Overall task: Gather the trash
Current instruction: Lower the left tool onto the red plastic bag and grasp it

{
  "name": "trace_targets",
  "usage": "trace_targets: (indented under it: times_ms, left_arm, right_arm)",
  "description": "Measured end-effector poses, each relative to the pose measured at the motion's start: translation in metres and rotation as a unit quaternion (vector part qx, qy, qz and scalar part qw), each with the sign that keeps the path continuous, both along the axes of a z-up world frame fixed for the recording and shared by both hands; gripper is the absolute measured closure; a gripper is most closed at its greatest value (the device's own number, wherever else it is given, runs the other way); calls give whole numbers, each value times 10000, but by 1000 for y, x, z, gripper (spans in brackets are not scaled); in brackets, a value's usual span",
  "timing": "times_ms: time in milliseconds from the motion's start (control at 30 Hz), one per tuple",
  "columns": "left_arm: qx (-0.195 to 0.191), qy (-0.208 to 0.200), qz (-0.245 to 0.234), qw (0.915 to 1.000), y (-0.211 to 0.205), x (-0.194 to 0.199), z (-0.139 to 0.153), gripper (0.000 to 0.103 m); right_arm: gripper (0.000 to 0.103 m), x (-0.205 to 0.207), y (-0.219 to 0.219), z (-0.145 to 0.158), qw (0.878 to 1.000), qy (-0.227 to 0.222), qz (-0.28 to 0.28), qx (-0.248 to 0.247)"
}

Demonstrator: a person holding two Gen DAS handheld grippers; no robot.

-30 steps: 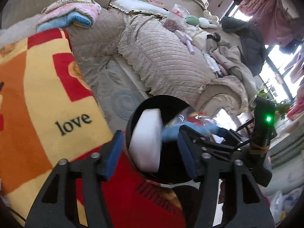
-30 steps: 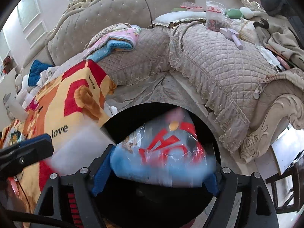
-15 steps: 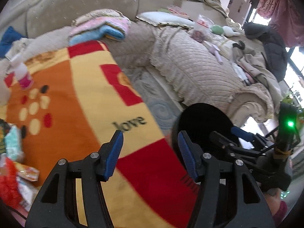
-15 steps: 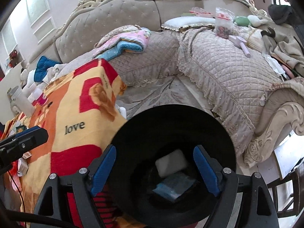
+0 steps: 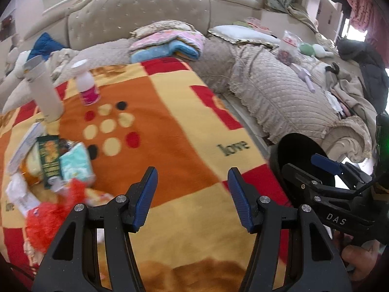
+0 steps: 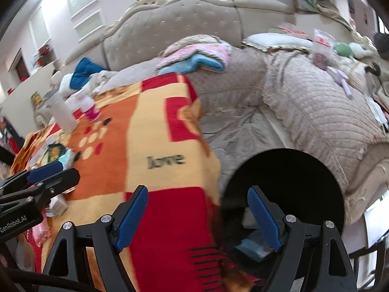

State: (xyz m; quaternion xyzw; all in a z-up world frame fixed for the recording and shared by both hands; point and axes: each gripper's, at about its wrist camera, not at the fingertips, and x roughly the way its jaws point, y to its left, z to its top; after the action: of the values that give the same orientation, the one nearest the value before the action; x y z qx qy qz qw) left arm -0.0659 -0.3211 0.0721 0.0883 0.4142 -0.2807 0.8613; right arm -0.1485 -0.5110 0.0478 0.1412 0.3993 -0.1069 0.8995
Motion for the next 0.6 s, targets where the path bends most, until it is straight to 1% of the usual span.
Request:
trace_targets:
  times_ms: [167, 400, 600]
  left_arm:
    - [88, -69, 250, 9996, 37, 4, 4, 44]
    - [170, -89, 593, 9981, 92, 10, 8, 44]
    - [195, 52, 919, 9956, 150, 20, 6, 44]
  right_arm:
    - [21, 17, 40, 1, 9990, 34, 438, 1]
    - [21, 37, 85, -3, 9954, 105, 950, 52]
    - [21, 53, 127, -5, 9889, 171, 1477, 1]
